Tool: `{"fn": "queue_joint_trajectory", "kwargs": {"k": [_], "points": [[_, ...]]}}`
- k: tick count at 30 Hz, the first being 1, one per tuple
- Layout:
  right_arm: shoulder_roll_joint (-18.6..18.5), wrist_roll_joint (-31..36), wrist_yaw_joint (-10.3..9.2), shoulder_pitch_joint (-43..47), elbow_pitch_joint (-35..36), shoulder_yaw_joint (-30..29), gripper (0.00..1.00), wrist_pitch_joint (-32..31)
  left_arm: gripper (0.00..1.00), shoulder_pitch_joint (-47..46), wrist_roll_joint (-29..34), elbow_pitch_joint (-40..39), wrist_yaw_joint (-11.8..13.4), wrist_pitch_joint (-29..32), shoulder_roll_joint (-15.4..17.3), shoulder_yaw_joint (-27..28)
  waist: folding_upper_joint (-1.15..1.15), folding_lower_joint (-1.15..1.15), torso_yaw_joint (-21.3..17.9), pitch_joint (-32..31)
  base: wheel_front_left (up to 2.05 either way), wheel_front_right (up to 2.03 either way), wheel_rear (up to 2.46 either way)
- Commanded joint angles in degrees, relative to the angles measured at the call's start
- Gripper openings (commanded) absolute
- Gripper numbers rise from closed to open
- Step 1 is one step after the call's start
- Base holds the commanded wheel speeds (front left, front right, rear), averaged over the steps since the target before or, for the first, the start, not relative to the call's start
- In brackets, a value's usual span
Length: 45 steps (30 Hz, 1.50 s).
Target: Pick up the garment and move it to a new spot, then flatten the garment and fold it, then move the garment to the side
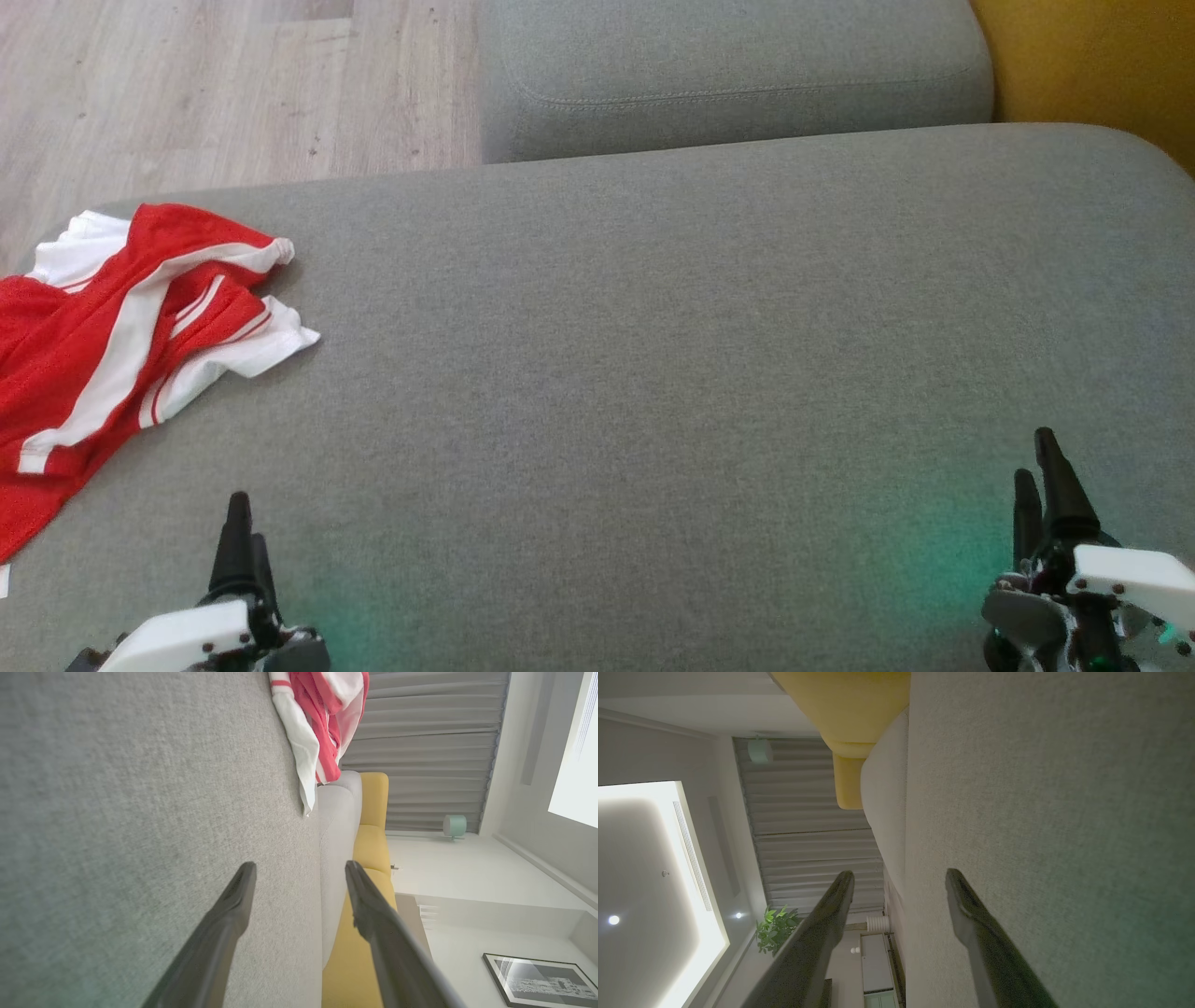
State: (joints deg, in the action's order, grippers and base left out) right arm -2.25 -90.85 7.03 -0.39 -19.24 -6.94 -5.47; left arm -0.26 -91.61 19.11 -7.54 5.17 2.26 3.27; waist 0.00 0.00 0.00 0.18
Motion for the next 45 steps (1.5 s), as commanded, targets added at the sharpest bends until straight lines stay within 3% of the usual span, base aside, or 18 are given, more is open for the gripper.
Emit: {"fn": "queue_joint_trajectory", "kwargs": {"k": [1, 23, 45], "points": [[-0.1, 1.3, 0.03, -2.1, 2.1, 0.4, 1.00, 0.8, 1.00, -2.3, 1.1, -2.2, 0.1, -0.6, 0.2, -0.4, 0.00, 0.00, 0.0, 0.0, 0.00, 0.00, 0.00], [-0.2, 23.1, 0.11, -1.7, 5.5, 4.1, 1.00, 4.6, 1.00, -1.7, 18.2, -3.8, 1.1, -4.3, 0.3, -3.0, 0.00, 0.00, 0.2, 0.1, 0.00, 0.00, 0.00], [-0.3, 39.7, 0.19, -1.6, 5.3, 7.4, 1.00, 8.1, 1.00, -1.3, 35.6, -4.5, 0.9, -7.9, 1.0, -4.5, 0.00, 0.00, 0.5, 0.0, 0.00, 0.00, 0.00]]}}
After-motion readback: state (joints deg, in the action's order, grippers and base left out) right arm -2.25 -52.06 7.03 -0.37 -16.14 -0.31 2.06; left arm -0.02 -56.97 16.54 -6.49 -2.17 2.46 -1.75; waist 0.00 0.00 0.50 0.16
